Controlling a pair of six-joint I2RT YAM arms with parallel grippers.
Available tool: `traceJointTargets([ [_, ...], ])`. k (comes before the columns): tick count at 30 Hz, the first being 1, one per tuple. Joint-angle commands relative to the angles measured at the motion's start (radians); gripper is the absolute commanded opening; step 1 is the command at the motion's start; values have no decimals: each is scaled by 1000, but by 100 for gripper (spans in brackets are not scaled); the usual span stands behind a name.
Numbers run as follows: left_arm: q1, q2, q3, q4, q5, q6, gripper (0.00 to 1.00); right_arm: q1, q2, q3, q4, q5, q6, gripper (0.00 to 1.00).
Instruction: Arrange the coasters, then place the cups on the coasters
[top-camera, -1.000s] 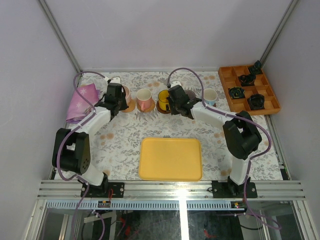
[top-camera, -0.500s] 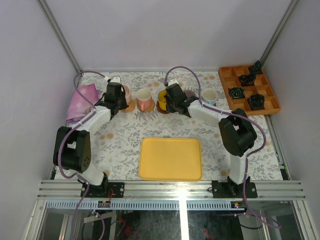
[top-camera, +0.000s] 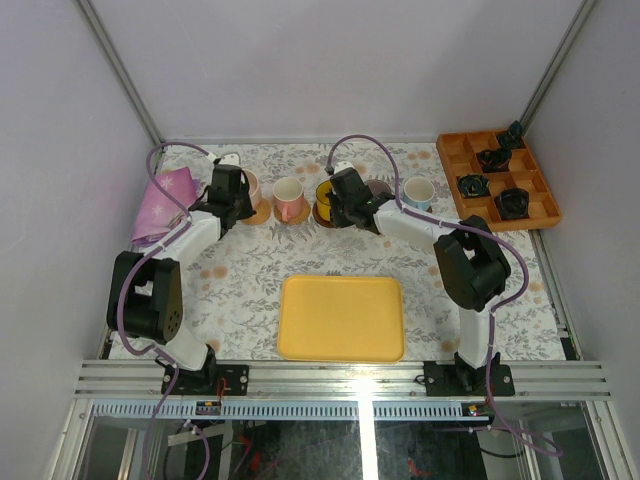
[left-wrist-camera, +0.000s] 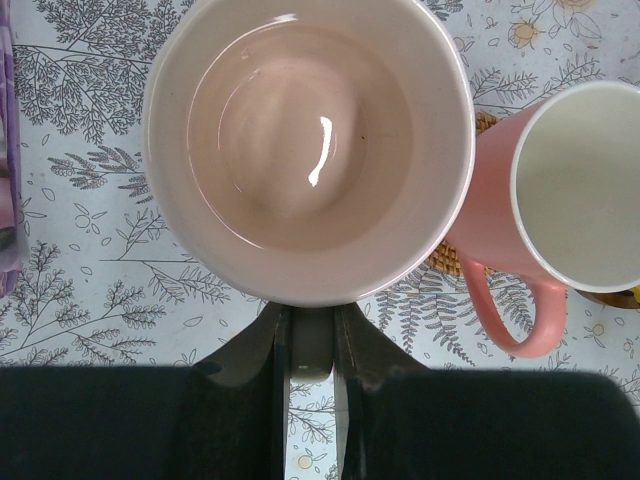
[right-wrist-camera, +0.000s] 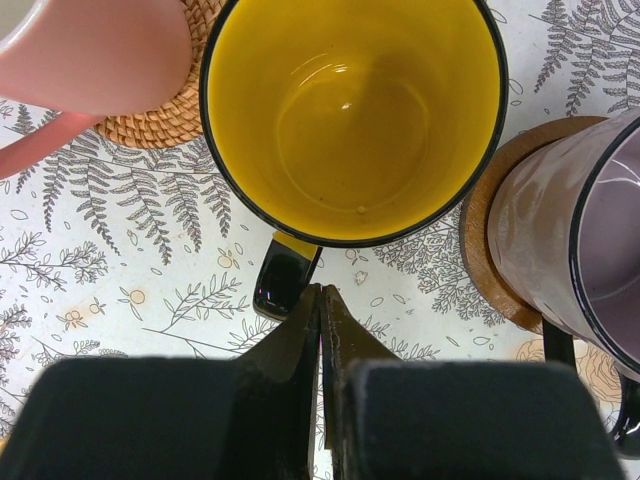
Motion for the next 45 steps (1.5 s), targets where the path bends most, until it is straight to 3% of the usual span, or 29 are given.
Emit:
traceJointTargets([
  [1,9,-5,61,122,5,18,0,-5,-2,51,17,-13,0,0],
  [25,10,65,83,86,31,-9,0,-5,-216,-114,-47,138,6,0],
  [45,10,99,102,38,34,-19,0,-5,-225,-110,-45,148,4,0],
])
